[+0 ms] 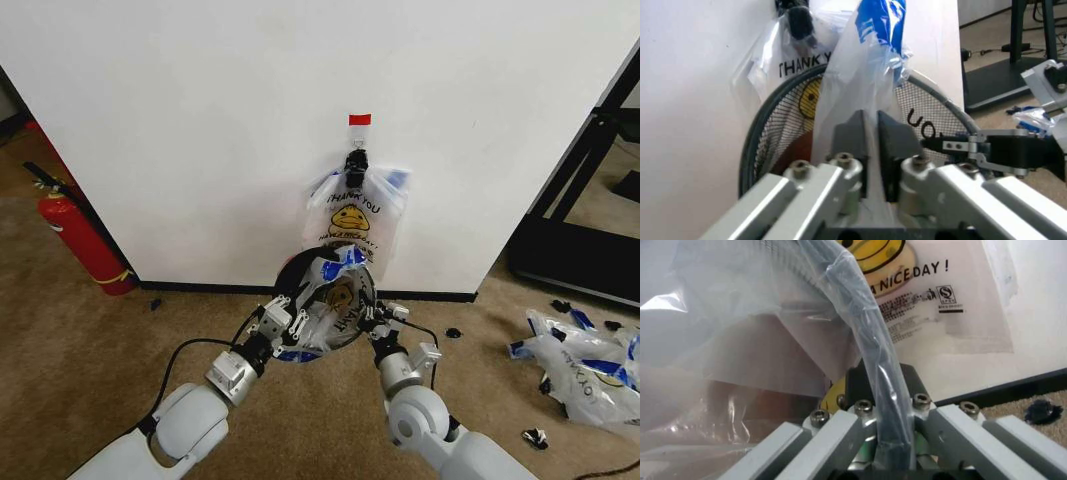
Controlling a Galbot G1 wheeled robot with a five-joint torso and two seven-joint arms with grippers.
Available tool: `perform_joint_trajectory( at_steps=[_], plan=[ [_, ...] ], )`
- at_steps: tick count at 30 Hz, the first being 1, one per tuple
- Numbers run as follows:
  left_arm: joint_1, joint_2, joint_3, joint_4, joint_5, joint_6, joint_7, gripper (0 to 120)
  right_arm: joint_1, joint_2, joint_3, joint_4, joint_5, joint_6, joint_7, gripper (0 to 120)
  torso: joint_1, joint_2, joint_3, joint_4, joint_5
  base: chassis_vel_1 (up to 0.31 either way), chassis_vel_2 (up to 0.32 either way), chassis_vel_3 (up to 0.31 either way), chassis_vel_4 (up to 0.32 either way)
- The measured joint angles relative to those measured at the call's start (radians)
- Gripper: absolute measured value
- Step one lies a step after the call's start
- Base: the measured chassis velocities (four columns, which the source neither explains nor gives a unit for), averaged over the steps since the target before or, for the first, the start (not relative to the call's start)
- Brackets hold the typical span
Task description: Pick up the garbage bag from the wall and place it over the trash bin.
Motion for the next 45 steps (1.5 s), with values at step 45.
perform_joint_trajectory(
  at_steps=[45],
  plan=[
    [-0.027,0.063,-0.133,0.118,0.119,-0.148,0.087,0,-0.048,-0.133,0.099,-0.055,0.156,-0.082,-0.377,0,0.0,0.0,0.0,0.0,0.0001,0.0,0.0,0.0,0.0]
  ],
)
